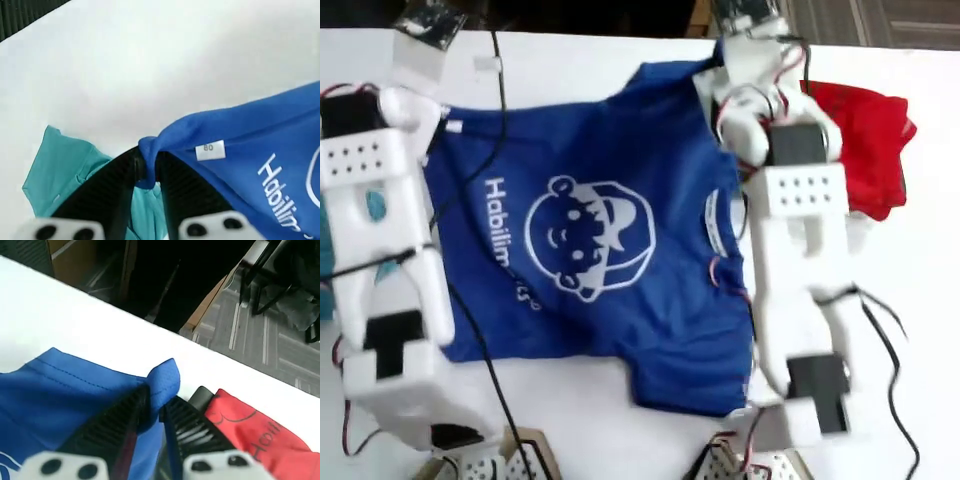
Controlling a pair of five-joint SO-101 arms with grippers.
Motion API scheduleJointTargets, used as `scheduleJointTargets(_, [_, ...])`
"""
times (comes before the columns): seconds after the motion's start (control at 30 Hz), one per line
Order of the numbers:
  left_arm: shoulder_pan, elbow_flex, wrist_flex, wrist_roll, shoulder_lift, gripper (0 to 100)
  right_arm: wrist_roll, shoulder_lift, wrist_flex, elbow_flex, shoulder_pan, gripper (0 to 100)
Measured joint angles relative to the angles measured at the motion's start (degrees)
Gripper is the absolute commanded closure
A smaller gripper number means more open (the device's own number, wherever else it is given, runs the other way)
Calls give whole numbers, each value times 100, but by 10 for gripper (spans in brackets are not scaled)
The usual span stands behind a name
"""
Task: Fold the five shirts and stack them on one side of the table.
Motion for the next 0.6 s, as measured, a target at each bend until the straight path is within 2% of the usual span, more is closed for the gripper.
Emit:
scheduleJointTargets(0.13, [0,-484,369,0,888,976,9,949,527,-624,-62,978])
scheduleJointTargets(0.3, [0,-659,756,18,1662,976,18,1670,1020,-712,-97,978])
scheduleJointTargets(0.6, [-9,-703,1468,-26,1899,975,18,2004,1785,-721,-105,978])
